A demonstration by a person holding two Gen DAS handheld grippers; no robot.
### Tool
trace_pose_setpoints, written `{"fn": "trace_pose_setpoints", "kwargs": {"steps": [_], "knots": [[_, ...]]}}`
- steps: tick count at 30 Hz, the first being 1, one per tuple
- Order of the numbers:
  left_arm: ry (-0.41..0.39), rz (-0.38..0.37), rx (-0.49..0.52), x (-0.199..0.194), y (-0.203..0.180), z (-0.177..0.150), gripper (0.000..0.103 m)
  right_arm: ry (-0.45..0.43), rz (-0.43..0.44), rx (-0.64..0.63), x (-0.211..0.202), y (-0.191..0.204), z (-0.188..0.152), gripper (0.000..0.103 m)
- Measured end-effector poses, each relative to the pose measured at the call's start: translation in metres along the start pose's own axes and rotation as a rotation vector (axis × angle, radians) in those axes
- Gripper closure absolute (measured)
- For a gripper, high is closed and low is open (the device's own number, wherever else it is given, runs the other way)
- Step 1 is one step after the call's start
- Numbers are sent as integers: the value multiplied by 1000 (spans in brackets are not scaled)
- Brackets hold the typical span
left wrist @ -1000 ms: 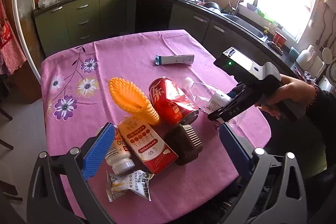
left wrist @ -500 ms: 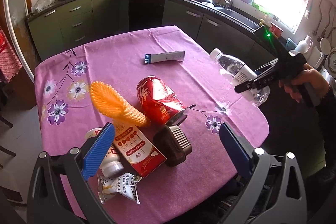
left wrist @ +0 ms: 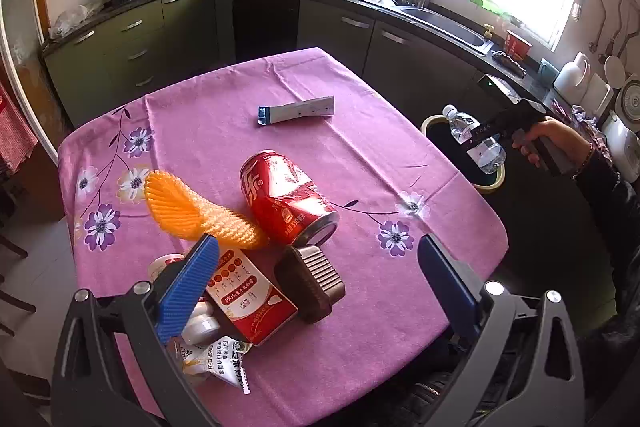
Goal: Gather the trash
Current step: 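Carry the water bottle over the bin and open the right gripper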
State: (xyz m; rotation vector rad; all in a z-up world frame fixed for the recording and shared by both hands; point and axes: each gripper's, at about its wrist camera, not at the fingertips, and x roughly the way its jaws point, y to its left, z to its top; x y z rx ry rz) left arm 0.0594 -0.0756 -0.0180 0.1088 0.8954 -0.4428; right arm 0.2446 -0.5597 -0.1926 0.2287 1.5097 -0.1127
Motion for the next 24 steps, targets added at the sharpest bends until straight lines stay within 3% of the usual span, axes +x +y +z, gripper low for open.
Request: {"fn": "trace_pose_setpoints", "kwargs": {"steps": [9, 11, 16, 20, 24], "knots": [[18, 12, 9, 3, -4, 0, 8, 38, -21, 70, 40, -27, 10, 36], [25, 14, 14, 4, -6, -1, 8, 29, -38, 73, 41, -34, 10, 28], [58, -2, 8, 13, -8, 4, 8, -40, -40, 57, 19, -28, -1, 26], [132, -46, -17, 32, -13, 19, 8, -100, -30, 23, -8, -15, -14, 26], [218, -25, -51, 65, -17, 37, 7, -134, 8, -7, -23, -5, -23, 26]]}}
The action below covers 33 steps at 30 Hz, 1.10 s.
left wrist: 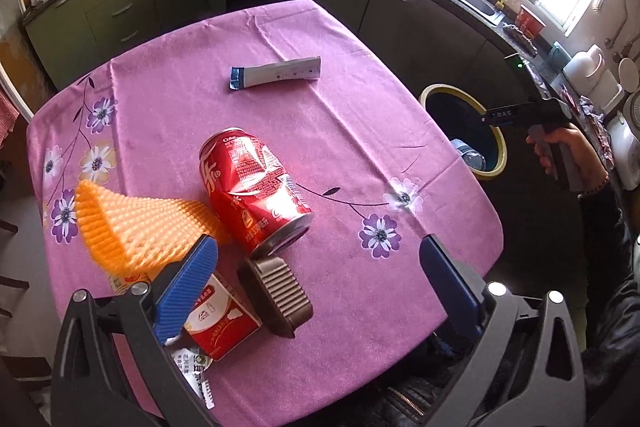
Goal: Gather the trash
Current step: 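Carry the water bottle over the bin and open the right gripper, then grasp the red Coca-Cola can with the left gripper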
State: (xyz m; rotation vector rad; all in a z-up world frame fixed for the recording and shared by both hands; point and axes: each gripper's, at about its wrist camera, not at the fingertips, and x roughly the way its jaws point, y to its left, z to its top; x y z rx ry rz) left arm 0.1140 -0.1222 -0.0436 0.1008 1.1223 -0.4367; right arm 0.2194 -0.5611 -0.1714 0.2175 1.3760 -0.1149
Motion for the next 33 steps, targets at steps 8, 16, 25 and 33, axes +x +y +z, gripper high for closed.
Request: {"fn": "trace_pose_setpoints", "kwargs": {"steps": [8, 16, 25, 33], "knots": [[121, 150, -209, 57, 31, 45, 7, -11, 64, -77, 1, 38, -14, 26], [298, 149, -387, 102, 59, 50, 7, -25, 124, -104, 6, 44, -18, 26], [378, 157, -356, 127, 46, 49, 28, -12, 160, -100, 21, 38, -19, 26], [384, 148, -316, 138, 29, 52, 29, -10, 180, -90, 28, 31, -20, 26]]}}
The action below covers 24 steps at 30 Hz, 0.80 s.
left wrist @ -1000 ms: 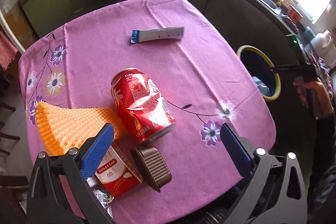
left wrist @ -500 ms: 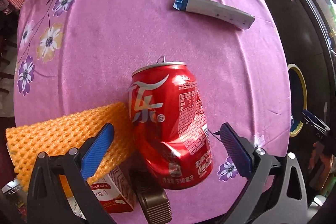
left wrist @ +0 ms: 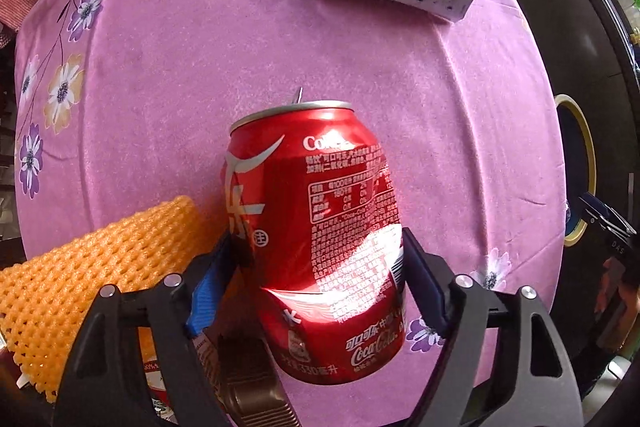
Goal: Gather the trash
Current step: 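Grasp the red Coca-Cola can with the left gripper, then carry the Coca-Cola can over the bin and open the left gripper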
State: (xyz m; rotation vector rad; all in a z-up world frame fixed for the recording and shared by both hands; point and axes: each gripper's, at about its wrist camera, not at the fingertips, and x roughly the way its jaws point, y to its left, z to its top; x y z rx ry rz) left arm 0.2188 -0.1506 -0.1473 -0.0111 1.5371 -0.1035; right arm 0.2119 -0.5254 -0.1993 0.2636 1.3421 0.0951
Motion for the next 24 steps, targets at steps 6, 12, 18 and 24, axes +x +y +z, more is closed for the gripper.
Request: {"fn": "trace_pose_setpoints", "kwargs": {"steps": [6, 12, 18, 24], "knots": [[-6, -21, 45, -1, -20, 5, 29, -5, 3, 3, -3, -2, -4, 26], [-35, -30, 90, -17, -30, 10, 29, -10, 3, 8, -4, -3, -5, 26], [-67, -42, 152, -41, -47, 1, 29, -10, 9, 10, -4, -3, -6, 26], [-93, -79, 258, -62, -87, -10, 29, -52, 27, 35, -19, -11, -13, 26]]}}
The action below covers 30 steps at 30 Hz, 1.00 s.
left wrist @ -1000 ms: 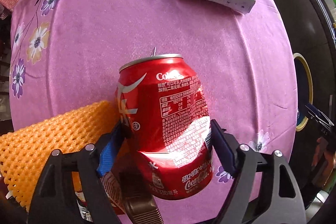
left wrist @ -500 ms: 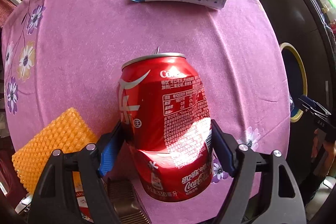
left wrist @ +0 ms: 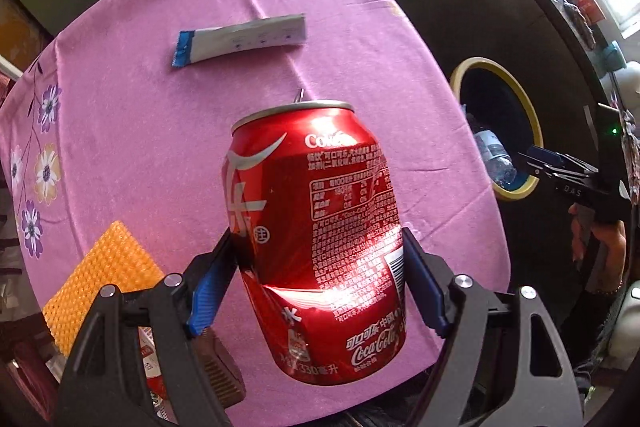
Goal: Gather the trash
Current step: 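Carry the Coca-Cola can over the bin and open the left gripper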
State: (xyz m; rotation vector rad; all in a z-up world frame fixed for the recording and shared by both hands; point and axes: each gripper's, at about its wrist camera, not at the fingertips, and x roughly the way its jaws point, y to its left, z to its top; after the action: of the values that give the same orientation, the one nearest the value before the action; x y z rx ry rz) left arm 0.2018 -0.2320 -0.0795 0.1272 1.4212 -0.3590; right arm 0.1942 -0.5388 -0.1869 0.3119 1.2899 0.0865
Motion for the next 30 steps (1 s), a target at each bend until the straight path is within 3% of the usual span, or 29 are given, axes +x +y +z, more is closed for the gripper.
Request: {"fn": "trace_pose_setpoints", "kwargs": {"steps": [7, 18, 24, 30], "knots": [[-42, -42, 148, -10, -73, 25, 29, -81, -3, 57, -36, -25, -20, 26], [-56, -103, 362, 39, -203, 83, 29, -179, -23, 150, -82, -71, -66, 26], [-20, -90, 414, 91, -246, 104, 29, -175, -25, 185, -82, -88, -78, 26], [20, -67, 411, 135, -260, 113, 29, -158, -31, 193, -78, -95, -80, 26]]}}
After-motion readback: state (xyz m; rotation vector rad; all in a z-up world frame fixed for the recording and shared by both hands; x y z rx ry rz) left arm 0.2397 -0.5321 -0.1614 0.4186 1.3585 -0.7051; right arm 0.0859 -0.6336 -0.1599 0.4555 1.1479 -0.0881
